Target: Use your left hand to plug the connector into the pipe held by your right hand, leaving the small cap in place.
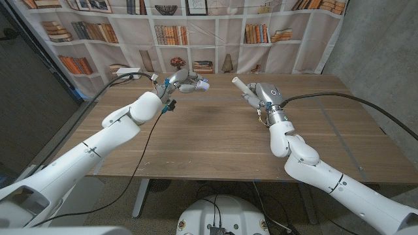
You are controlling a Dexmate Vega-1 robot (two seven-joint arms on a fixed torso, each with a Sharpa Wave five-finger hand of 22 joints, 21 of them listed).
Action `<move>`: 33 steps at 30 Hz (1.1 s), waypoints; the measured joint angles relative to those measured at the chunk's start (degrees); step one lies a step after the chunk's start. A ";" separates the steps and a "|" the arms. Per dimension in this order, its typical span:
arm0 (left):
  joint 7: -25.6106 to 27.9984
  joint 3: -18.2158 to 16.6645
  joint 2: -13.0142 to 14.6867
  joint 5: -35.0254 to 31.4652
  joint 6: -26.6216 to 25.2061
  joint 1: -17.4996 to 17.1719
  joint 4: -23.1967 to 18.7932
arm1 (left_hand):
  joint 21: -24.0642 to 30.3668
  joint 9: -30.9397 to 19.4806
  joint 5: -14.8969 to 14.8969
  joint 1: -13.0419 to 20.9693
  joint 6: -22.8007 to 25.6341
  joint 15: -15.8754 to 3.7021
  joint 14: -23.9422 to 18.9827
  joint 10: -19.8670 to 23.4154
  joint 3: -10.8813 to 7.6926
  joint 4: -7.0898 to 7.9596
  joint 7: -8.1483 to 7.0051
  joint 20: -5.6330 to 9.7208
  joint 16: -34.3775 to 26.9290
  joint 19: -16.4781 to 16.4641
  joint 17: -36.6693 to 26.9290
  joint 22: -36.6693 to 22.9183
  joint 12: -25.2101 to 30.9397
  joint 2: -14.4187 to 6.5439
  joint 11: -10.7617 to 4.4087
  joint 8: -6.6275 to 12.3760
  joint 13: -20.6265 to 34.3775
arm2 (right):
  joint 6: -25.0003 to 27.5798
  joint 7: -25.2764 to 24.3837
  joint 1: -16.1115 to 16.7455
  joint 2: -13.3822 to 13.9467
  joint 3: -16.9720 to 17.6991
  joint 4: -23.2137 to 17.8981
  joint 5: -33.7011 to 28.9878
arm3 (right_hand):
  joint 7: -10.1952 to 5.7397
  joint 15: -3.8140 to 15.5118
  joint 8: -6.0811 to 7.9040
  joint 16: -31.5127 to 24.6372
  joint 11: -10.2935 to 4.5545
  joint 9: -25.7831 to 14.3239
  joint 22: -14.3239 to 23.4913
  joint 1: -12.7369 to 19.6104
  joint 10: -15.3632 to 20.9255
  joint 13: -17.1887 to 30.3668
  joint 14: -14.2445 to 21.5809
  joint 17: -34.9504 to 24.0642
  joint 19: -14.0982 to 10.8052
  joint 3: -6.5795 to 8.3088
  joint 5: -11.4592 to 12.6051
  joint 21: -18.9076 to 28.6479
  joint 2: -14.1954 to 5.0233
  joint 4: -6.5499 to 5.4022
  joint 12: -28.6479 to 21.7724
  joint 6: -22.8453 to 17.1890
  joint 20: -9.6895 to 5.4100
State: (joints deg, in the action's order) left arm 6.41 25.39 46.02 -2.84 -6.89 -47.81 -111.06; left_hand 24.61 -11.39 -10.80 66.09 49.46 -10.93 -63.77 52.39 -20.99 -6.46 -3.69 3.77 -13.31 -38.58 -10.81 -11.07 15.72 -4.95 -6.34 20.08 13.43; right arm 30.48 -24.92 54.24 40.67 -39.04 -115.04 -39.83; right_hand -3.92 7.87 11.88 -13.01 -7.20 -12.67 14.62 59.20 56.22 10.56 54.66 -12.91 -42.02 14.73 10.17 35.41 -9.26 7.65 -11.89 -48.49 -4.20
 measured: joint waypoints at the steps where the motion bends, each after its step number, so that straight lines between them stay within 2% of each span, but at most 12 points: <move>1: 0.83 -0.27 -0.27 -0.04 0.33 -0.34 -0.28 | 0.00 0.00 0.00 0.00 0.00 -0.01 -0.01 0.00 0.00 0.00 0.00 0.00 0.00 0.00 0.00 0.00 0.00 0.00 0.00 0.00 0.00 | 0.57 0.71 0.15 0.36 0.00 -0.31 -0.86 | 0.00 0.00 0.00 0.00 0.00 0.00 0.00 0.05 0.00 0.00 0.00 0.00 0.00 0.00 0.00 0.05 0.05 0.00 0.00 0.00 0.00; 9: 3.48 -0.81 -1.56 0.17 2.35 -0.38 -0.36 | 0.44 -0.03 0.18 0.00 0.00 -0.19 -0.68 0.00 -0.24 -0.24 0.00 -0.18 0.00 -0.23 0.00 0.00 -0.01 0.00 0.00 0.00 0.03 | 3.61 3.23 0.82 0.79 -0.99 -1.93 -4.74 | -0.01 0.14 0.00 0.00 0.01 0.00 0.00 0.04 0.00 0.00 0.35 0.00 0.00 0.00 -0.03 0.45 0.03 0.00 -0.01 -0.01 0.00; 14: 1.86 -0.69 -1.86 1.72 2.16 2.01 -0.17 | 0.44 -0.03 0.19 0.00 0.00 -0.09 -1.14 0.00 -0.24 -0.24 0.00 0.02 0.00 -0.43 0.00 0.00 -0.03 0.00 0.00 0.00 0.06 | 5.80 4.15 1.13 -0.12 -1.88 -2.17 -7.06 | -0.01 0.14 -0.01 0.00 0.01 0.00 0.00 0.03 -0.01 0.00 0.34 0.00 0.18 0.00 -0.03 0.46 0.02 -0.01 -0.01 -0.01 -0.18; 19: -2.88 0.33 -1.23 4.53 2.86 5.49 1.88 | 0.44 -0.03 0.22 0.00 0.00 -0.02 -1.23 0.00 -0.24 -0.23 0.00 0.01 0.00 -0.42 0.00 0.00 -0.06 0.00 0.00 0.00 0.08 | 7.66 4.55 1.22 -1.61 -3.08 -1.92 -9.20 | -0.01 0.14 -0.01 0.00 0.02 0.01 0.01 0.01 -0.02 0.00 0.34 0.00 0.53 -0.01 -0.18 0.46 0.00 -0.01 -0.01 -0.01 0.10; 20: -6.12 0.69 -1.04 6.09 3.74 6.59 2.64 | 0.44 -0.03 0.22 0.00 0.00 -0.02 -1.23 0.00 -0.23 -0.23 0.00 0.01 0.00 -0.42 0.00 0.00 -0.06 0.00 0.00 0.00 0.09 | 7.91 4.61 1.16 -2.22 -3.61 -1.56 -9.50 | -0.01 0.14 -0.01 0.00 0.02 0.01 0.00 0.00 -0.02 0.00 0.34 0.00 0.53 -0.01 -0.17 0.75 0.00 -0.01 0.00 -0.01 0.10; 26: -14.78 2.26 -0.16 9.67 5.16 11.03 5.57 | 0.88 -0.04 0.23 0.00 0.00 -0.02 -1.23 0.01 -0.34 -0.34 0.00 0.01 0.00 -0.42 0.01 0.01 -0.28 0.00 0.00 0.00 0.11 | 9.21 5.48 0.45 -3.39 -4.81 -0.85 -11.79 | -0.01 0.14 -0.04 0.00 0.02 0.01 -0.26 -0.01 -0.02 0.00 0.34 0.00 0.53 -0.01 0.03 0.88 -0.01 -0.01 0.00 -0.01 0.10; 31: -17.99 2.98 0.95 10.31 4.22 12.68 5.13 | 0.88 -0.04 0.42 0.00 0.00 0.04 -1.29 0.02 -0.50 -0.50 0.00 0.00 0.00 -0.41 0.01 0.01 -0.44 0.00 0.01 0.00 0.15 | 10.06 6.23 0.28 -4.21 -5.13 -0.55 -12.40 | -0.01 0.14 -0.05 0.00 0.03 0.01 -0.26 -0.07 -0.03 0.00 0.34 0.01 0.53 -0.01 0.03 1.33 -0.07 -0.01 0.00 -0.01 0.10; 33: -18.85 3.35 1.93 9.89 2.13 13.41 3.34 | 0.88 -0.04 0.44 0.00 0.00 0.30 -1.55 0.20 -0.56 -0.55 0.00 0.00 0.00 -0.41 0.01 0.01 -0.44 0.00 0.18 0.35 0.15 | 10.28 6.56 0.29 -4.48 -5.04 -0.53 -12.21 | -0.01 0.14 -0.05 0.00 0.03 0.01 -0.26 -0.07 -0.03 0.00 0.34 0.04 0.52 -0.01 0.03 1.33 -0.08 -0.01 0.00 -0.01 0.10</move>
State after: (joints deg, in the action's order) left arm -12.44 28.75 47.96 7.06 -4.76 -34.40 -107.71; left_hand 25.49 -11.43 -10.36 66.09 49.46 -10.63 -65.32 52.59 -21.55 -7.02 -3.69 3.78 -13.31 -38.99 -10.80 -11.06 15.29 -4.95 -6.16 20.43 13.58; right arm 40.76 -18.36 54.52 36.20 -44.08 -115.57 -52.04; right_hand -3.93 8.01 11.82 -13.01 -7.17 -12.66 14.35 59.13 56.19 10.56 55.00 -12.87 -41.50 14.73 10.20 36.74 -9.34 7.64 -11.88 -48.51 -4.11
